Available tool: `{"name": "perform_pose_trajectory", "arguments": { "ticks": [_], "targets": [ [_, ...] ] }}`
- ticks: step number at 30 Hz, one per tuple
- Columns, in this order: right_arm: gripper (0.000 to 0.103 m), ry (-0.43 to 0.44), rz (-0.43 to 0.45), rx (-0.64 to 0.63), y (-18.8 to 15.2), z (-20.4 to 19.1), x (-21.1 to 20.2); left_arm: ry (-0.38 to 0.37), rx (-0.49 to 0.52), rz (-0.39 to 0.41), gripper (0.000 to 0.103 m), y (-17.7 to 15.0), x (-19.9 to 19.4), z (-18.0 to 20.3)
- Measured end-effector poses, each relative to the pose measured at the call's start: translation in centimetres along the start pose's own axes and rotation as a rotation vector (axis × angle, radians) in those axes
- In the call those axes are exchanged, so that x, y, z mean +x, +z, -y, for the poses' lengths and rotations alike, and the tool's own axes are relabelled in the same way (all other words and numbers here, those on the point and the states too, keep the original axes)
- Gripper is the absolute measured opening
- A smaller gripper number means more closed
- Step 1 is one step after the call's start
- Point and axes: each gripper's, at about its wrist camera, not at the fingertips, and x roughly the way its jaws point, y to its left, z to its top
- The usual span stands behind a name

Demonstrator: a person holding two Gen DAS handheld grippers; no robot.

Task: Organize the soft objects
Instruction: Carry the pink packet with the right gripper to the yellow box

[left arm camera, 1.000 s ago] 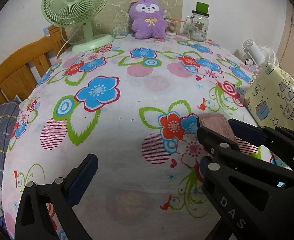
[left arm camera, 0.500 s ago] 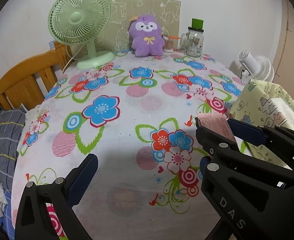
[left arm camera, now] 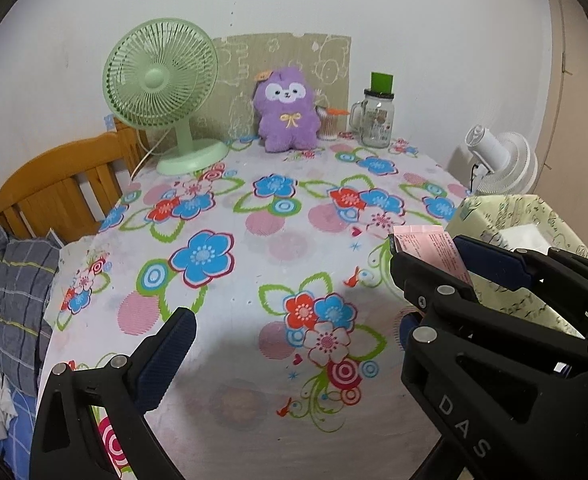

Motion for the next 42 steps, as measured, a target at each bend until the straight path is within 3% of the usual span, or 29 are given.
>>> {"name": "perform_pose_trajectory", "arguments": {
  "ticks": [17,42],
  "targets": [
    [0.043,-0.018,0.076,0.036,0.2,4.1,-3.8,-0.007,0.050,0.065,0.102,1.5,-2.5,4.5],
    [0.043,-0.074,0.108,0.087,0.1,11.2,-6.1,-0.052,0.098,0.096,0.102,3.3,-2.7,11.5]
  ]
}}
